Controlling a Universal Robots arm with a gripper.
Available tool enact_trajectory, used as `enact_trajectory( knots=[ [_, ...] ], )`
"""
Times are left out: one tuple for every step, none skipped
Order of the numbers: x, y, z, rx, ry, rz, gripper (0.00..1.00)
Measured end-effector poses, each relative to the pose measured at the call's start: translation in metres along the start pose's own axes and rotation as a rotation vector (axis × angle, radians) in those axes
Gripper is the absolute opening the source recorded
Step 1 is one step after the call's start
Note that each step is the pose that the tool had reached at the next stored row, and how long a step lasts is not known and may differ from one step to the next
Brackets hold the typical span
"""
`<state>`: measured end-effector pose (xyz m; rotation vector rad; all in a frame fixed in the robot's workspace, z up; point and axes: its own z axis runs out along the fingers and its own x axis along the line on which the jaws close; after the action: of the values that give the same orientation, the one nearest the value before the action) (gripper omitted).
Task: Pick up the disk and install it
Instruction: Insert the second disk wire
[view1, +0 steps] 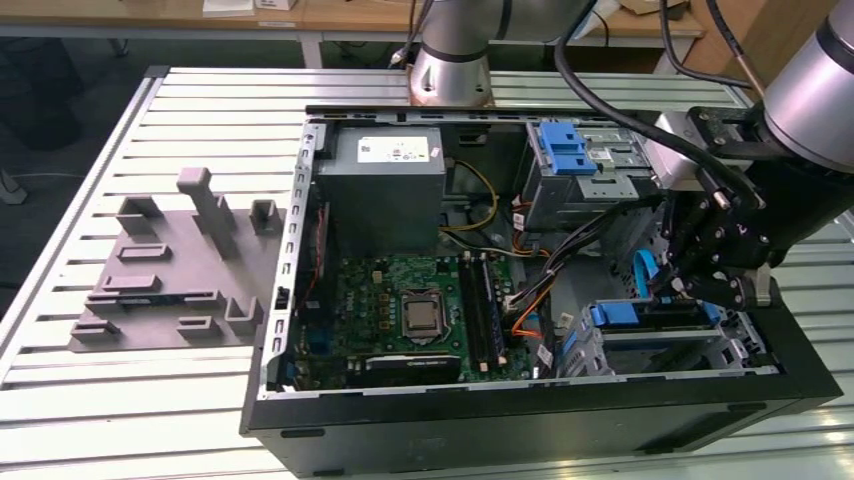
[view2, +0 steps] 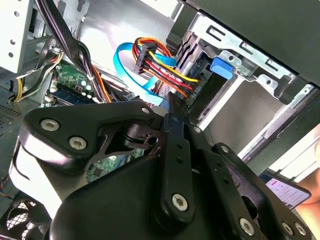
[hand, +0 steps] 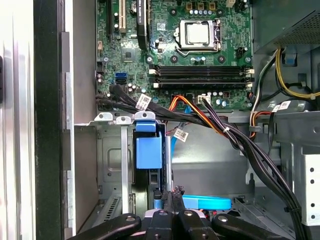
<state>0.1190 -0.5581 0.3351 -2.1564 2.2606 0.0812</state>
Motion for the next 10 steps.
enact_trajectory(
  knots=[
    [0.0000,0.0000,0.0002,-0.0001,-0.0005,0.000,0.11],
    [0.0000,-0.0001,0.0006,0.0000,-0.0011,0.000,0.11],
    [0.0000,-0.0001,0.0010,-0.0001,-0.0016,0.000,0.11],
    [0.0001,-0.0001,0.0014,-0.0001,-0.0019,0.000,0.11],
    [0.0001,-0.0002,0.0019,-0.0001,-0.0022,0.000,0.11],
    [0.0002,-0.0002,0.0024,-0.0001,-0.0024,0.000,0.11],
    [0.0002,-0.0003,0.0028,-0.0001,-0.0026,0.000,0.11],
    [0.0003,-0.0003,0.0032,-0.0001,-0.0029,0.000,0.11],
    [0.0004,-0.0004,0.0035,-0.0002,-0.0033,0.000,0.11],
    [0.0004,-0.0004,0.0038,-0.0002,-0.0036,0.000,0.11]
  ],
)
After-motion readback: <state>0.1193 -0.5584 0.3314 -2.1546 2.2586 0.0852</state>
